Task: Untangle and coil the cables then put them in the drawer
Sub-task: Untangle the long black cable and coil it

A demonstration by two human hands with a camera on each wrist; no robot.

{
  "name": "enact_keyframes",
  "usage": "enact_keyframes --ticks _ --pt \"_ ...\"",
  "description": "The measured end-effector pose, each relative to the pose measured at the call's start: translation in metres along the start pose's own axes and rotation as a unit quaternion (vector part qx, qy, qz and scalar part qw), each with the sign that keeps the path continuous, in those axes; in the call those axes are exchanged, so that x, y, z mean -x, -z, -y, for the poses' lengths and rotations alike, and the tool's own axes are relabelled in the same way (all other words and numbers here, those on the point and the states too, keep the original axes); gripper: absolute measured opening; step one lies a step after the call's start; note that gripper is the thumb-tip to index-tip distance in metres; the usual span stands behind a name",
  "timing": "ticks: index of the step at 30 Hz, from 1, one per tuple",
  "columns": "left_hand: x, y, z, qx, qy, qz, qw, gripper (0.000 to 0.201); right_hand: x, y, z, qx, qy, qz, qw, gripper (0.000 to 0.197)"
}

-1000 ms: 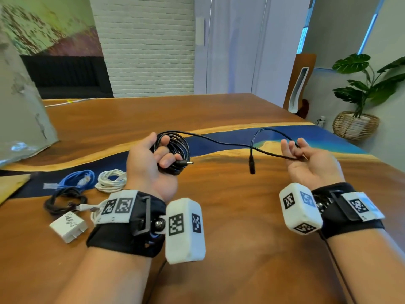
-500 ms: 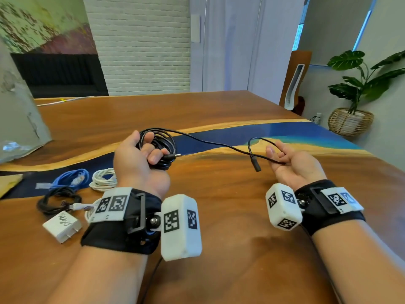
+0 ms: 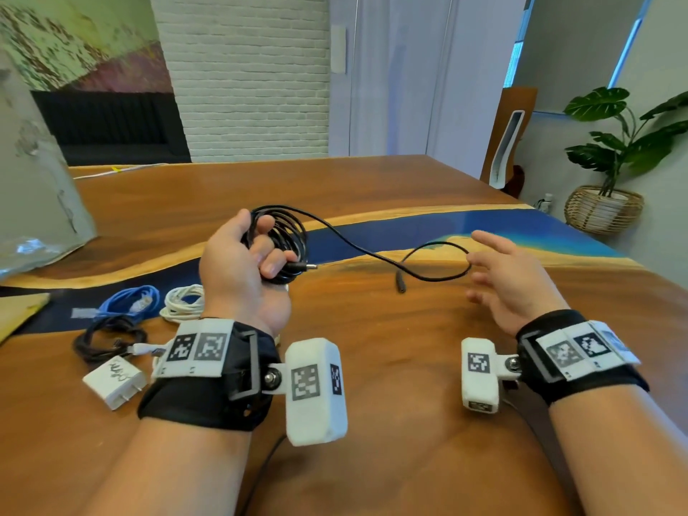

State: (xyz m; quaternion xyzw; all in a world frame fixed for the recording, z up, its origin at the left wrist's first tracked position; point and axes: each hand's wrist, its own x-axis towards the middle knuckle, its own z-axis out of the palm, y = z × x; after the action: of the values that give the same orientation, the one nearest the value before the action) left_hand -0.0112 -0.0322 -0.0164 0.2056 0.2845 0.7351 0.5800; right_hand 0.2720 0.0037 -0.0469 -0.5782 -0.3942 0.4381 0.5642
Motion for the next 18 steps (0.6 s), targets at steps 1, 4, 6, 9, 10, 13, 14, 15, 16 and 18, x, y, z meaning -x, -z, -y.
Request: enact_keyframes --ticks 1,4,6,9,10,13,14,15,16,18 --pt "0.001 -0.002 0.002 -0.011 0.013 0.015 1.0 0.039 0.0 0.0 0.001 0.084 0.053 -0.035 0.994 0.046" --pt "0.006 -0.008 0.015 -0.062 0.047 0.067 0.995 0.04 0.008 -0.003 0.007 0.227 0.216 -0.04 0.949 0.041" --pt "0.012 -0.013 0.025 -0.1 0.07 0.111 0.986 0.04 0.023 -0.013 0.012 0.207 0.279 0.028 0.937 0.037" --pt "0.024 -0.02 0.036 -0.134 0.098 0.164 0.972 0.038 0.043 -0.033 0.013 0.123 0.263 0.176 0.941 0.04" --pt "0.026 -0.021 0.039 -0.136 0.104 0.178 0.969 0.038 0.046 -0.038 0.011 0.11 0.253 0.208 0.938 0.04" --pt "0.029 -0.022 0.04 -0.117 0.121 0.2 0.965 0.037 0.049 -0.041 0.01 0.043 0.225 0.236 0.945 0.028" --pt "0.029 -0.021 0.039 -0.104 0.132 0.206 0.964 0.037 0.048 -0.039 0.01 0.02 0.215 0.231 0.949 0.026" --pt "0.03 -0.021 0.038 -0.091 0.143 0.213 0.962 0.038 0.045 -0.036 0.009 -0.005 0.202 0.227 0.953 0.025" --pt "0.032 -0.021 0.038 -0.078 0.154 0.223 0.959 0.038 0.043 -0.034 0.008 -0.026 0.192 0.222 0.955 0.024" --pt "0.036 -0.023 0.038 -0.056 0.172 0.241 0.954 0.038 0.041 -0.033 0.007 -0.047 0.194 0.208 0.958 0.021"
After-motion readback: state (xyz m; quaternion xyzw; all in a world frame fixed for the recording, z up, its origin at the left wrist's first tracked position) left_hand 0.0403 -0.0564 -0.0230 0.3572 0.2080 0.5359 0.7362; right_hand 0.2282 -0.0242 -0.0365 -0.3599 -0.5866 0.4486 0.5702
